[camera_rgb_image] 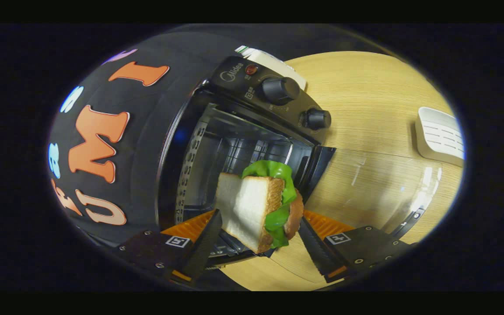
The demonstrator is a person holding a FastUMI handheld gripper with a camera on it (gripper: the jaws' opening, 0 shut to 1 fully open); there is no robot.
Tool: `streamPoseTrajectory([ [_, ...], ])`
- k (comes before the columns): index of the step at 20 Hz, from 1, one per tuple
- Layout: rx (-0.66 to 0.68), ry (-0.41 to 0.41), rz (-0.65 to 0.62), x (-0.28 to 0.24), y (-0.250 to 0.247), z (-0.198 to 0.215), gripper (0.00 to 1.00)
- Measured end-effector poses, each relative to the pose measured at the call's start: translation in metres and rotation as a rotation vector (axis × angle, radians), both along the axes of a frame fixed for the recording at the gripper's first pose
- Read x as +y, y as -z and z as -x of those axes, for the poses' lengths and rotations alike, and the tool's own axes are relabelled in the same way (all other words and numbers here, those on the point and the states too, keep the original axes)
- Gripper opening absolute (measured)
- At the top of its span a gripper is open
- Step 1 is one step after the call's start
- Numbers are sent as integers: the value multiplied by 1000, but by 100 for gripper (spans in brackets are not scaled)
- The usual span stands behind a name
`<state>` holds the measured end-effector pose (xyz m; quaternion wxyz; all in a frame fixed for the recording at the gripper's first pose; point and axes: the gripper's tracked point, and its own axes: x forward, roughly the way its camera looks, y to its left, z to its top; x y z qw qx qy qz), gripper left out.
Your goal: Open the toaster oven, put the food inside, and close the toaster oven door.
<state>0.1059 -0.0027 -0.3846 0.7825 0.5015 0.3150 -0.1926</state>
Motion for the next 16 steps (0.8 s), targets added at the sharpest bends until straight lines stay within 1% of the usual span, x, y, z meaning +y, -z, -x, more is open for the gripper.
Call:
streamPoseTrajectory([
  [3,-4,-17,25,-3,-1,4,98],
  [7,-1,-42,66,-9,0,20,99],
  [9,-12,-74,31,-1,-3,34,98],
  [11,-24,-134,16,10,-10,54,99],
  [16,-70,-321,219,15,-37,107,98],
])
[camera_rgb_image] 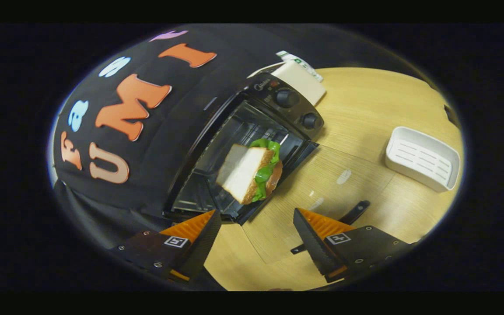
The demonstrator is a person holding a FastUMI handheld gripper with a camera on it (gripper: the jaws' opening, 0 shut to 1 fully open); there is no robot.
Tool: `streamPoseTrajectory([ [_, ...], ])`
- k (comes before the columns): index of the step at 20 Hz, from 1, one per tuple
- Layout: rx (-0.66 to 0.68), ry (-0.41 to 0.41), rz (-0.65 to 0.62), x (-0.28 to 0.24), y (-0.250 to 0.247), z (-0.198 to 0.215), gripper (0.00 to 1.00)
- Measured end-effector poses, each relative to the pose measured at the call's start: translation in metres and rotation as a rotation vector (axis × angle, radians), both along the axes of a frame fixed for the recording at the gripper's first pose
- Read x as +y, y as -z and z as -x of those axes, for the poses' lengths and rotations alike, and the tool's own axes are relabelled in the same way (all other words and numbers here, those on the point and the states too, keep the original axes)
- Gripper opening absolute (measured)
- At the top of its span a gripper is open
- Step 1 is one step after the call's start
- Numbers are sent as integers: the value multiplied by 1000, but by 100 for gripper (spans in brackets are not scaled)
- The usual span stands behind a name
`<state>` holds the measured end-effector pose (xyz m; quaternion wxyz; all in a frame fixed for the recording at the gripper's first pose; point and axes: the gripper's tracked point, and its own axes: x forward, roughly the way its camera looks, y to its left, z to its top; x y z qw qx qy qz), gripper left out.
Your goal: Open the toaster oven, put the food inside, and close the toaster oven door.
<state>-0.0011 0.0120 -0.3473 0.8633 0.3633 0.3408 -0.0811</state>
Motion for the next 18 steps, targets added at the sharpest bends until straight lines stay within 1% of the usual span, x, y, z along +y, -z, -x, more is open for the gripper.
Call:
streamPoseTrajectory([
  [3,-5,-82,180,-15,-2,27,98],
  [6,29,-177,298,-26,11,53,98],
  [9,58,-276,495,-45,25,73,98],
  [13,105,-390,616,-51,51,86,99],
  [18,139,-444,669,-57,80,83,100],
])
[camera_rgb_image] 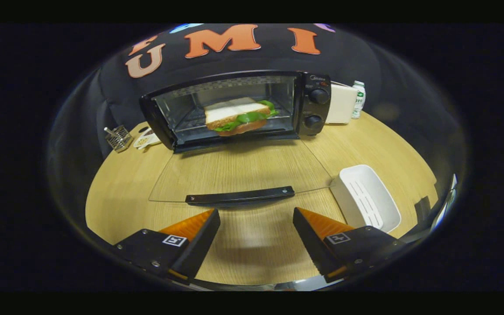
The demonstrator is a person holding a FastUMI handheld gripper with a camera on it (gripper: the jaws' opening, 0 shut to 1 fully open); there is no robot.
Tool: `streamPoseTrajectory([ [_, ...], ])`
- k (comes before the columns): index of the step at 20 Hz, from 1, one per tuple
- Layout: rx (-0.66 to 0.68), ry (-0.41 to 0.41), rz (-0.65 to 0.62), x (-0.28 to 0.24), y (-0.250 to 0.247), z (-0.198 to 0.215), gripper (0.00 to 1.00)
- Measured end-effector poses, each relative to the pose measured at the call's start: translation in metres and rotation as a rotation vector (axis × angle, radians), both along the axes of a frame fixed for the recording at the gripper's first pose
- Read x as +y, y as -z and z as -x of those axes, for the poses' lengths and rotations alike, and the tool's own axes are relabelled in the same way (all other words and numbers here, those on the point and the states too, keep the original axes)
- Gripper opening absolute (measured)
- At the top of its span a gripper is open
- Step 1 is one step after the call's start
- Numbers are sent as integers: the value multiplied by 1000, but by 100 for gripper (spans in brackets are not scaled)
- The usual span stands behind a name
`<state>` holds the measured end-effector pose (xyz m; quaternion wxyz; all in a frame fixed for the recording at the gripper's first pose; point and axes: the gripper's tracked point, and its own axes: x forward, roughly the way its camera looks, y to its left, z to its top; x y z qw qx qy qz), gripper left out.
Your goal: Open the toaster oven, put the food inside, and close the toaster oven door.
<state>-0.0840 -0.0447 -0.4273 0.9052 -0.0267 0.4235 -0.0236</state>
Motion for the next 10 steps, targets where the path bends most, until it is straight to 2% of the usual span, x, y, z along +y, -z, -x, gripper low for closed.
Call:
streamPoseTrajectory([
  [6,30,-66,66,9,24,-8,100],
  [10,27,-87,104,13,23,-12,100],
])
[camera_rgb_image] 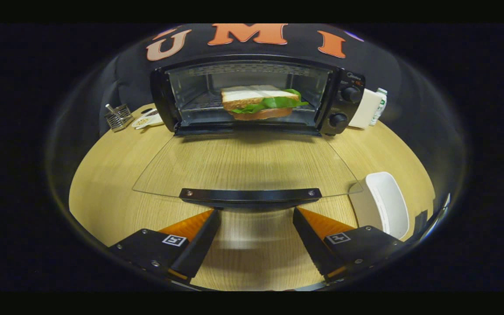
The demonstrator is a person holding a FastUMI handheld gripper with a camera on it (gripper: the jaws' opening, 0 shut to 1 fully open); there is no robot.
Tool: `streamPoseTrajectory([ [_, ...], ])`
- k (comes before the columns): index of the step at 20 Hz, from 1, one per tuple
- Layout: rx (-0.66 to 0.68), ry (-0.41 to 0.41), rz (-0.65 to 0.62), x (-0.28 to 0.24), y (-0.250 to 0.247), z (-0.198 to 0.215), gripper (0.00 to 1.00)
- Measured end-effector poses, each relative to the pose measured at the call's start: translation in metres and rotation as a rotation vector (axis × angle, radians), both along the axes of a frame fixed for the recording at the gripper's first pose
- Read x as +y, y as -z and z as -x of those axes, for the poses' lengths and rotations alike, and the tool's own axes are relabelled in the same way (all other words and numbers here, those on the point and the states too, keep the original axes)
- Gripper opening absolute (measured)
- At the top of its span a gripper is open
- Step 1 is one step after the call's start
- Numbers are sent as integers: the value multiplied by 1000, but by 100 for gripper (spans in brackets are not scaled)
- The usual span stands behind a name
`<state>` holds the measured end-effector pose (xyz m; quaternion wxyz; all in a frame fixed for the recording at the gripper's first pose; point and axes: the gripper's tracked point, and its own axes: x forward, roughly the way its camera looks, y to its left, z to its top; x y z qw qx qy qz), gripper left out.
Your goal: Open the toaster oven, put the food inside, and close the toaster oven door.
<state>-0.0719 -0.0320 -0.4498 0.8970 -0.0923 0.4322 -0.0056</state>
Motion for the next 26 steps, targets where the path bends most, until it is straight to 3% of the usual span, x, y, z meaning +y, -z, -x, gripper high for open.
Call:
streamPoseTrajectory([
  [4,-18,24,-76,8,-26,-7,100],
  [11,-180,37,-125,22,-105,-59,100],
  [19,-236,2,-88,35,-121,-109,100],
  [26,-294,36,-105,32,-133,-146,100],
])
